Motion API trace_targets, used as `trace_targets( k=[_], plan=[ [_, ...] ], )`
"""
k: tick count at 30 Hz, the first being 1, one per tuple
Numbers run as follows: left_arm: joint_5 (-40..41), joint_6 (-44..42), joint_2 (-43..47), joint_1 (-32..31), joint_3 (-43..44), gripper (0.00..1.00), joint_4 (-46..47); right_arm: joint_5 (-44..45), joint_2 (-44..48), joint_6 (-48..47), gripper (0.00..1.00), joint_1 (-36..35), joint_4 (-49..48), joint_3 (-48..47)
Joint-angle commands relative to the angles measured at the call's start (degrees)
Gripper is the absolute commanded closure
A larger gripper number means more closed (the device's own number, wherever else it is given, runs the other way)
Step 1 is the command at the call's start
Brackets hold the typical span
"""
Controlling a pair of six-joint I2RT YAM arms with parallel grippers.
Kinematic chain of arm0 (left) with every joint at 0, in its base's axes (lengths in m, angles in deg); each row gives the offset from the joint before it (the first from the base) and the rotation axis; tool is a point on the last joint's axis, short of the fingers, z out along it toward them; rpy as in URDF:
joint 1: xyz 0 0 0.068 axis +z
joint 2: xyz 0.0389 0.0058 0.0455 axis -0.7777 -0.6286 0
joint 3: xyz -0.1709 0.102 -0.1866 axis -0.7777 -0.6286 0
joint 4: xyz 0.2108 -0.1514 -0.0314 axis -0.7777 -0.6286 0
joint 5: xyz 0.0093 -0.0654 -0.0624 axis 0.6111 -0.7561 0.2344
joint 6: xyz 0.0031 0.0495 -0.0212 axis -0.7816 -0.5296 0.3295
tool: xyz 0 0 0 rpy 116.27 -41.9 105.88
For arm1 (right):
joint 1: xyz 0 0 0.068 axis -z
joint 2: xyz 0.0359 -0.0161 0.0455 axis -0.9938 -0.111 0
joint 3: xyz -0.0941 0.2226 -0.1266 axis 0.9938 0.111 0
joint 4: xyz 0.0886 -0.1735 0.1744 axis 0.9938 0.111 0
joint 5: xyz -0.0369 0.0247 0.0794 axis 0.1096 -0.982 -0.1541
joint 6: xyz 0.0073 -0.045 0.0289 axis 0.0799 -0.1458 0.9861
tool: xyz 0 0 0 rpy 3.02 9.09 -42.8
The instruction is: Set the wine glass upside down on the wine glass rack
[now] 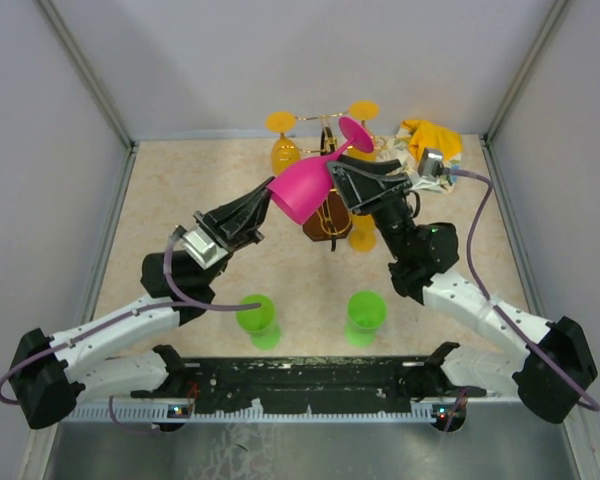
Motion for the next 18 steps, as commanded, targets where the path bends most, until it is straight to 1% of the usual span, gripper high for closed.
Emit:
trace_targets(
  k=[1,5,7,14,16,17,18],
  plan=[
    [-0.3,1.28,0.05,-0.41,-0.79,1.0,3.24,-1.01,-0.51,-0.65,0.48,0.34,-5.2,-3.76],
    [-0.35,1.96,0.13,-0.41,-1.43,1.0,3.58,-0.96,-0.68,-0.8,0.69,0.37,-5.99,-3.62],
    [0.01,2.03,0.38,-0.39,-1.81,1.0,3.69,-1.21,-0.49,-0.98,0.75,0.34,-5.75,-3.73],
    [-0.12,2.33,0.0,-0.39,-1.61,1.0,2.93,-2.37,-0.68,-1.22,0.87,0.34,-4.54,-4.89],
    [-0.74,2.52,-0.53,-0.39,-1.45,0.95,2.33,-2.54,-0.5,-1.87,0.92,0.34,-3.98,-5.09],
    [-1.23,2.53,-0.57,-0.39,-1.41,0.9,1.88,-2.53,-0.38,-2.41,0.94,0.34,-3.45,-5.22],
    [-1.69,2.7,-0.57,-0.41,-1.47,0.82,1.21,-2.38,-0.1,-3.3,0.97,0.34,-2.3,-5.38]
  ],
)
